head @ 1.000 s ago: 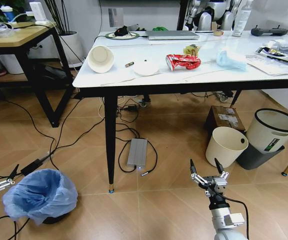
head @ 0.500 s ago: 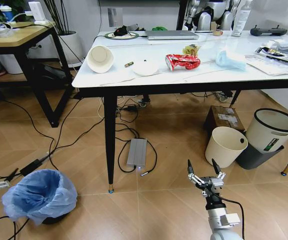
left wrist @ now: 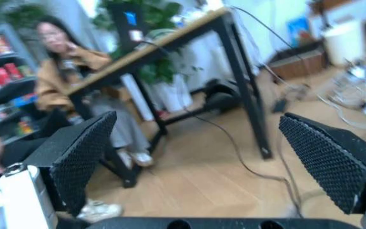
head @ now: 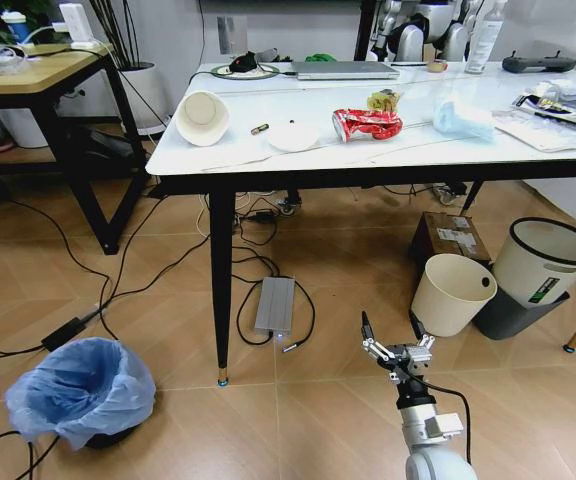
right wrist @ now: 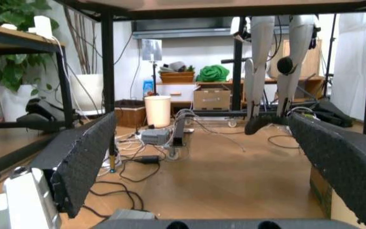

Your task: Pick up the trash bin and place the trash from the table into it.

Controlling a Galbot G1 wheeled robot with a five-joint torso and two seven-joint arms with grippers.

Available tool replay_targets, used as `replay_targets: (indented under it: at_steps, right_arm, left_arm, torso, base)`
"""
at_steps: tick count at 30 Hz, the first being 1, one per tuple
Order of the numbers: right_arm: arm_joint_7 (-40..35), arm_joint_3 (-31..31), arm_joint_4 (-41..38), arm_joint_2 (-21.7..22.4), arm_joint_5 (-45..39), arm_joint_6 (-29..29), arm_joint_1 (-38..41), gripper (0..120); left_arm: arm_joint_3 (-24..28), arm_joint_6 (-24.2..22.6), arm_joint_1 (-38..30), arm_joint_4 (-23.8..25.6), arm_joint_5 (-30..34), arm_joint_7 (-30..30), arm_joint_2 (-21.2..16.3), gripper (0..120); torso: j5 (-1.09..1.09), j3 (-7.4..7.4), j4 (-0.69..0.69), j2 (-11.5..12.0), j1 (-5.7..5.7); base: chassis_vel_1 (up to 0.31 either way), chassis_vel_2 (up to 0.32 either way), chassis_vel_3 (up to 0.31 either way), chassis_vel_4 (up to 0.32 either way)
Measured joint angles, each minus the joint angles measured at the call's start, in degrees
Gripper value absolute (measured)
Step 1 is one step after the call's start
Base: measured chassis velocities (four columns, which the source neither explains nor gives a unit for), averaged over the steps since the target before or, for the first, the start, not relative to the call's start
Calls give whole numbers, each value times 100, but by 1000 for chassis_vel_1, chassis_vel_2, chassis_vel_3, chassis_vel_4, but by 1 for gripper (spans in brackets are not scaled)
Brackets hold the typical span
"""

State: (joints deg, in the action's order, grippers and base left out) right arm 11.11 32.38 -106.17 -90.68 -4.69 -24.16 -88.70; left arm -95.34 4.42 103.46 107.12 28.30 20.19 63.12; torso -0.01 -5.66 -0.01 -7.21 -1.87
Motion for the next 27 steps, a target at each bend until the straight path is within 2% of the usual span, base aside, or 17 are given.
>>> replay_targets:
  at_steps: [3, 5, 6, 8, 9, 10, 11, 13, 14, 16, 17, 20, 23, 24, 25, 27]
  right_arm:
    - [-2, -18, -19, -9, 16, -4, -29, 100]
    - [-3, -25, -28, -12, 42, -24, -58, 100]
    - [-5, -27, -30, 9, 52, -31, -79, 100]
    - [-10, -18, -30, 58, 55, -40, -86, 100]
    - [-14, -16, -27, 104, 62, -41, -86, 100]
    - [-14, -16, -27, 104, 62, -41, -86, 100]
    - [-16, -16, -21, 133, 71, -42, -88, 100]
    - [-29, -25, 9, 207, 132, -60, -122, 100]
    - [-34, -27, 25, 230, 167, -83, -152, 100]
    - [-38, -26, 57, 257, 249, -156, -234, 100]
    - [-38, -26, 57, 257, 249, -156, -234, 100]
    - [-38, 19, 84, 193, 301, -236, -340, 100]
    - [-38, 73, 139, 42, 320, -299, -352, 100]
    - [-38, 73, 139, 42, 320, -299, -352, 100]
    - [-38, 91, 186, -42, 338, -314, -337, 100]
    - [-38, 87, 219, -79, 351, -315, -310, 100]
  left_arm:
    - [-226, 56, -40, -163, -108, 197, -36, 100]
    - [-351, 409, 125, -369, -558, 369, -227, 100]
    - [-367, 806, 366, -579, -1103, 414, -461, 100]
    - [-258, 1310, 671, -820, -1608, 423, -836, 100]
    - [-75, 1646, 928, -954, -1906, 399, -1207, 100]
    - [-75, 1646, 928, -954, -1906, 399, -1207, 100]
    - [18, 1755, 1028, -985, -2009, 385, -1361, 100]
    - [456, 2050, 1301, -1054, -2279, 296, -1897, 100]
    - [616, 2104, 1372, -1056, -2332, 263, -2050, 100]
    - [1078, 2158, 1515, -1022, -2394, 193, -2406, 100]
    - [1078, 2158, 1515, -1022, -2394, 193, -2406, 100]
    - [1771, 1988, 1490, -969, -2356, 119, -2714, 100]
    - [2021, 1560, 1011, -969, -2027, 37, -2576, 100]
    - [2021, 1560, 1011, -969, -2027, 37, -2576, 100]
    - [2085, 1244, 659, -976, -1703, 19, -2326, 100]
    - [2136, 1151, 487, -1013, -1586, 19, -2169, 100]
  torso:
    - [-1, 0, 1, 0, 0]
    - [-2, 0, 2, 0, 0]
    - [2, 0, 3, 0, 0]
    - [0, 0, 5, -1, 0]
    - [0, 0, 3, -1, 0]
    - [0, 0, 3, -1, 0]
    - [1, -1, 3, 0, 0]
    - [1, -1, -1, 0, 0]
    - [-2, -1, -2, 0, -1]
    - [2, -2, -4, 0, -1]
    - [2, -2, -4, 0, -1]
    - [-4, -2, -3, 0, -1]
    - [5, -2, -1, 0, -1]
    - [5, -2, -1, 0, -1]
    - [3, -2, 0, 0, -1]
    - [-1, -2, 1, 0, -1]
  base:
    - [0, 0, 0, 0]
    - [0, 0, 0, 0]
    - [0, 0, 0, 0]
    - [0, 0, 0, 0]
    - [0, 0, 0, 0]
    - [0, 0, 0, 0]
    - [0, 0, 0, 0]
    - [0, 0, 0, 0]
    - [0, 0, 0, 0]
    - [0, 0, 0, 0]
    - [0, 0, 0, 0]
    - [0, 0, 0, 0]
    - [0, 0, 0, 0]
    - [0, 0, 0, 0]
    - [0, 0, 0, 0]
    - [0, 0, 0, 0]
